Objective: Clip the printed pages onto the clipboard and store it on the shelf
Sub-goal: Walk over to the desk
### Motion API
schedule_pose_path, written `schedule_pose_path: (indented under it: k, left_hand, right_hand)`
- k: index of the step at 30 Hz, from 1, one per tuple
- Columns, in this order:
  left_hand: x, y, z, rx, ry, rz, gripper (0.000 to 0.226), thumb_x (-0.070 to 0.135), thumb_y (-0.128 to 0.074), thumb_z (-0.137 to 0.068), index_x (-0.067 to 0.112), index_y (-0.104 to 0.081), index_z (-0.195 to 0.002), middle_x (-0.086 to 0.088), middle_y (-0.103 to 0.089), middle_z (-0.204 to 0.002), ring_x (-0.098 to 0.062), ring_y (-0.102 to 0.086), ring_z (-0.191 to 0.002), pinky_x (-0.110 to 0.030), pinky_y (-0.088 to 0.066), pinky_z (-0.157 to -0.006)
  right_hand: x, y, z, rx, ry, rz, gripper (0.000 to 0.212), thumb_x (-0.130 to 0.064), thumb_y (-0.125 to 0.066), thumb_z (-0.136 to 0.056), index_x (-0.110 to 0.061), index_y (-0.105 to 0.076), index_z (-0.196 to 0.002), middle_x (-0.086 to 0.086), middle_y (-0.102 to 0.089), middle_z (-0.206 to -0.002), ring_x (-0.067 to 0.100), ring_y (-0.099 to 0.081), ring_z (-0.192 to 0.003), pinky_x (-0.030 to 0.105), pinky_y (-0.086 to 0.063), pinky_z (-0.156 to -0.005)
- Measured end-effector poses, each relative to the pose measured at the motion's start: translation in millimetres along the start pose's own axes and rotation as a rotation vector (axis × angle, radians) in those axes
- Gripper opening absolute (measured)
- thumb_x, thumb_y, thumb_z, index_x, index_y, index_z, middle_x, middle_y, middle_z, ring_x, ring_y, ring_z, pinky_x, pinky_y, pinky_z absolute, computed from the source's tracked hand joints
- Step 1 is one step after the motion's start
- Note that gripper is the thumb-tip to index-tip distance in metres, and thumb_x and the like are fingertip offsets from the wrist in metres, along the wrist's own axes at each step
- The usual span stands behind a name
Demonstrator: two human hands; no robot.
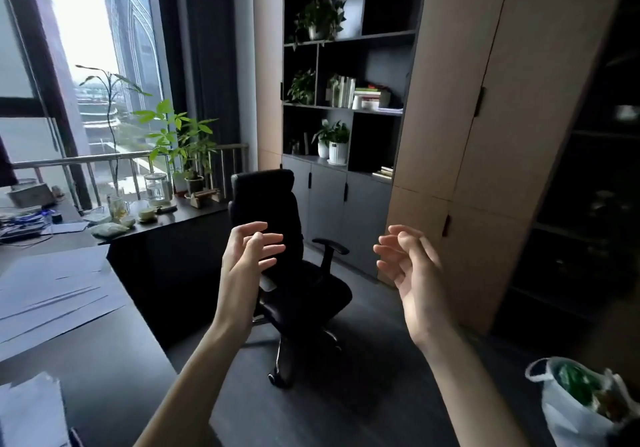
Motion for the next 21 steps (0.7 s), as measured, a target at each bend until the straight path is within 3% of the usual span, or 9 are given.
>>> schedule_pose_path:
  k: [11, 21]
  left_hand:
    - [-92.4, -19.3, -191.6, 0.210, -0.086, 0.006, 0.020, 0.017, -0.040, -0.094, 0.015, -0.056, -0.106, -0.005, -0.069, -0.095, -0.016, -0.068, -0.089, -0.030, -0.046, -0.080]
    - [-129.7, 39.0, -309.6, 0.508, -0.169, -0.163, 0.018, 0.018, -0.039, -0.094, 0.021, -0.055, -0.102, -0.004, -0.067, -0.101, -0.010, -0.068, -0.087, -0.028, -0.048, -0.079]
  right_hand:
    - [103.5, -52.1, -236.8, -0.175, -0.035, -0.034, 0.023, -0.013, -0.043, -0.094, -0.022, -0.062, -0.085, -0.001, -0.066, -0.084, 0.014, -0.064, -0.081, 0.028, -0.049, -0.074]
    - [194.9, -186.6, -384.7, -0.488, -0.113, -0.163, 0.020, -0.016, -0.045, -0.092, -0.024, -0.063, -0.087, -0.005, -0.068, -0.084, 0.009, -0.066, -0.082, 0.024, -0.049, -0.071]
Point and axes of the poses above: each hand's wrist, its own z-axis away from the middle knuckle, its own y-axis out of the back of the hand, x = y × z, the point moved 10 cm from there along -z, towards the middle knuckle
